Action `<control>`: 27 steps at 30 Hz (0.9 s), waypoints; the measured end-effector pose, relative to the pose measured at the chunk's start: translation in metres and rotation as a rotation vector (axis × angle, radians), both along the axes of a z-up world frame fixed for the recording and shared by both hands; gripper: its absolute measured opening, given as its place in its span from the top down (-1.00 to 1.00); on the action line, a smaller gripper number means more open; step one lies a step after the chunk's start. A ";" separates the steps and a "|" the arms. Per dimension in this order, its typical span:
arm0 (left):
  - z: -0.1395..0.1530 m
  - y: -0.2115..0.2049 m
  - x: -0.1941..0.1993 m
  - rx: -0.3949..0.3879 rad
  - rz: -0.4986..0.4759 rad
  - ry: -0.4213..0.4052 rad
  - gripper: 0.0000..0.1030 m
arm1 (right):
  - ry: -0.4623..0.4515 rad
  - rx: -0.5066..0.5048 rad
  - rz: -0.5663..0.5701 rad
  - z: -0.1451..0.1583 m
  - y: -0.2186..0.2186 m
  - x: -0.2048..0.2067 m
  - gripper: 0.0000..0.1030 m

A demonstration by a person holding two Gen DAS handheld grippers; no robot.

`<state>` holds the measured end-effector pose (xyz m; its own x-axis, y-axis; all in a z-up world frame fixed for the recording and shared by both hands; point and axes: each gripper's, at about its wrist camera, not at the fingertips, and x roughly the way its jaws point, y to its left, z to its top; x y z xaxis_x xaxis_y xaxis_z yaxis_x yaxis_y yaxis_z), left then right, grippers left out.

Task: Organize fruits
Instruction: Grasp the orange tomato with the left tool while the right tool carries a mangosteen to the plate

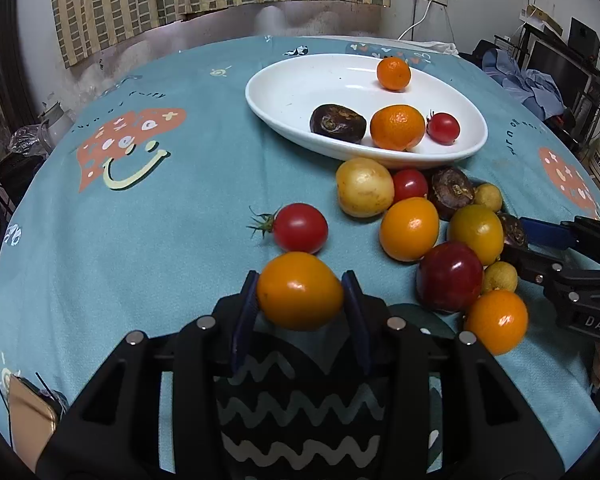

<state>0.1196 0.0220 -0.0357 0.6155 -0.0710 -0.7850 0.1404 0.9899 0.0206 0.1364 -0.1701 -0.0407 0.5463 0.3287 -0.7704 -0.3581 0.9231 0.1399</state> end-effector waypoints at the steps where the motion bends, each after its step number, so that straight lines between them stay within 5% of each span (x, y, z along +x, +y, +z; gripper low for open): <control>1: 0.000 0.000 0.000 0.000 0.000 0.002 0.17 | -0.002 0.001 0.000 0.000 0.000 0.000 0.05; 8: 0.000 0.001 0.000 -0.017 -0.006 0.008 0.17 | -0.051 0.021 -0.003 0.009 -0.004 -0.004 0.15; 17: 0.025 0.008 -0.008 -0.056 0.012 -0.088 0.18 | -0.129 0.136 -0.051 0.034 -0.031 -0.013 0.29; 27: 0.056 -0.003 0.056 -0.118 0.028 -0.099 0.18 | -0.067 0.155 0.025 0.043 -0.031 0.007 0.31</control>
<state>0.1760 0.0192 0.0204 0.6923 -0.1408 -0.7077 0.1159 0.9897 -0.0835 0.1438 -0.2011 0.0020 0.5848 0.4547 -0.6718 -0.3938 0.8831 0.2549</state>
